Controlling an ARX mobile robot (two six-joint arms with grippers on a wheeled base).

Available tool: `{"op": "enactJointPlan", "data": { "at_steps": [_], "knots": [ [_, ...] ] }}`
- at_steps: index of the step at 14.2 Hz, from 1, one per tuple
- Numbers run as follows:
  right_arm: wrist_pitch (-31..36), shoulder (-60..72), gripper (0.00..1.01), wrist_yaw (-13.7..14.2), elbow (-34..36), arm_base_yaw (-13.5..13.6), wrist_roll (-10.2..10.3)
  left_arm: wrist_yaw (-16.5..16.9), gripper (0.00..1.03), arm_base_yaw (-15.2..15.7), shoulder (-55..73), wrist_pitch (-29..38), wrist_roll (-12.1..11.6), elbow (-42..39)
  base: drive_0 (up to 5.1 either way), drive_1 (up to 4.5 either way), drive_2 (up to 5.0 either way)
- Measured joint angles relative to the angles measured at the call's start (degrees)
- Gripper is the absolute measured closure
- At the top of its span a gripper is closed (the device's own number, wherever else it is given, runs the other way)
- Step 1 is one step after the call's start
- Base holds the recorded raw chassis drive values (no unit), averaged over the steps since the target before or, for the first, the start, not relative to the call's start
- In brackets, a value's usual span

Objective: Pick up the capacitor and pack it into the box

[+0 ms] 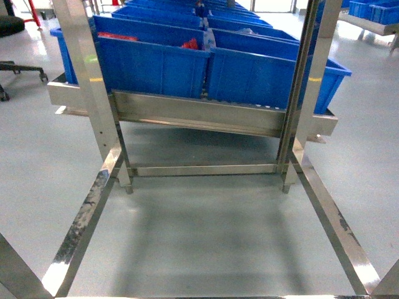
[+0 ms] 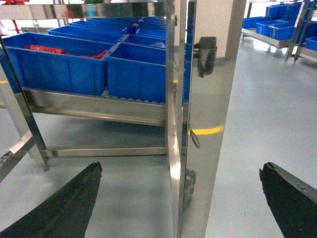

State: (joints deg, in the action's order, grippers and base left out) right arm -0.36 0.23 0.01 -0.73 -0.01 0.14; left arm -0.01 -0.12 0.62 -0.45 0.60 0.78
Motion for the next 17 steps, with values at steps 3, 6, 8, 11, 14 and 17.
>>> {"op": "enactJointPlan", "data": {
  "at_steps": [3, 6, 8, 11, 14, 17],
  "knots": [
    [0.0, 0.0, 0.03, 0.0, 0.0, 0.0, 0.0, 0.0, 0.58, 0.0, 0.0, 0.0, 0.0, 0.0, 0.0, 0.00, 0.0],
    [0.0, 0.0, 0.03, 0.0, 0.0, 0.0, 0.0, 0.0, 0.58, 0.0, 0.0, 0.0, 0.0, 0.0, 0.0, 0.00, 0.0],
    [0.0, 0.0, 0.03, 0.0, 0.0, 0.0, 0.0, 0.0, 0.58, 0.0, 0.0, 0.0, 0.0, 0.0, 0.0, 0.00, 0.0],
    [0.1, 0.0, 0.03, 0.0, 0.0, 0.0, 0.0, 0.0, 0.58, 0.0, 0.0, 0.0, 0.0, 0.0, -3.1, 1.83, 1.8],
    [0.0, 0.0, 0.03, 0.0, 0.0, 0.0, 0.0, 0.0, 0.58, 0.0, 0.0, 0.0, 0.0, 0.0, -4.7, 2.68, 2.7],
    [0.1, 0.0, 0.03, 0.0, 0.0, 0.0, 0.0, 0.0, 0.58, 0.1, 0.0, 0.1, 0.0, 0.0, -5.0, 2.41, 2.4]
  ]
}}
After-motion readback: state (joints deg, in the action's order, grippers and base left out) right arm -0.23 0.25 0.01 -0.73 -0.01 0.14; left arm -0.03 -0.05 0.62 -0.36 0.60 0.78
